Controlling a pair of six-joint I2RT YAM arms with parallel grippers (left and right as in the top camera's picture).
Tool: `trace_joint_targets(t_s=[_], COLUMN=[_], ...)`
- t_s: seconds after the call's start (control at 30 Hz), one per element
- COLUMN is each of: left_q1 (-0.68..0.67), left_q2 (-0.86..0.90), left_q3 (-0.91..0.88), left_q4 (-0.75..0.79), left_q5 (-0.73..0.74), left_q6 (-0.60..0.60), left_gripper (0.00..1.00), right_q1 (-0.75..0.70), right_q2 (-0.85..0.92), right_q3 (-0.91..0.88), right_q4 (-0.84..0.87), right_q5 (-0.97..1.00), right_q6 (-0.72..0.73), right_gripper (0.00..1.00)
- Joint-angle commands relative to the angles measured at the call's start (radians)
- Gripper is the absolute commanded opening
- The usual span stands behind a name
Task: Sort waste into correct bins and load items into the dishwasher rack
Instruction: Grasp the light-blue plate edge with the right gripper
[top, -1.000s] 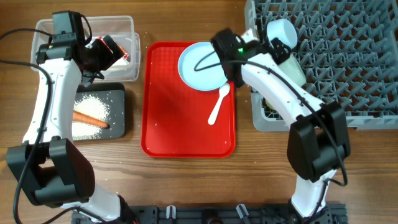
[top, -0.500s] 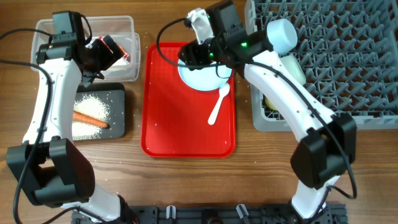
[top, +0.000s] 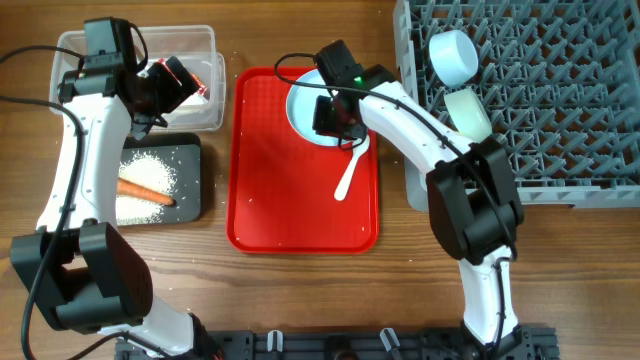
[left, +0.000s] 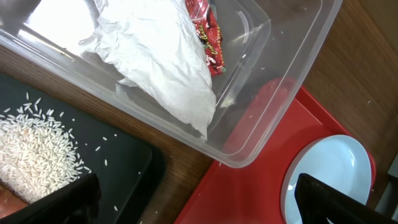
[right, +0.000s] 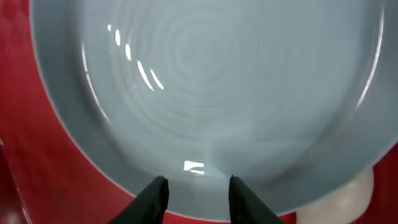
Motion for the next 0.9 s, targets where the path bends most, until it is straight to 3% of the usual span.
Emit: trace_joint_targets(t_s=[0.0,0.4,0.53,0.67,0.73,0.87], left_q1=[0.002,0.002,0.002,0.002,0.002,0.002], left_q2=[-0.013,-0.013,-0.013,-0.013,-0.013,-0.013], left_q3=[0.014,0.014,0.014,0.014,0.014,0.014], left_q4=[0.000,0.000,0.000,0.000,0.000,0.000], left_q5=[0.008,0.008,0.008,0.008,0.008,0.008], left_q6=[-0.009,-0.009,-0.009,-0.009,-0.009,-0.009], left_gripper=[1.00,1.00,1.00,1.00,1.00,1.00], right_q1=[-0.036,-0.098,-0.106,-0.105,-0.098,-0.062], right_q2=[0.005,0.013,-0.001,-0.031,-0.031,-0.023], right_q3=[0.012,0.012,0.016,0.028,0.030,0.030], right_q4=[-0.009,-0.046,-0.045,-0.005,0.006,0.012], right_q5=[0.043,0.058,0.047,-0.143,-0.146,-0.104], right_q6=[0.051,0.051,0.021,-0.285,-0.372,-0.591], right_gripper=[0.35,0.35,0.41,0.48,0.53,0.54])
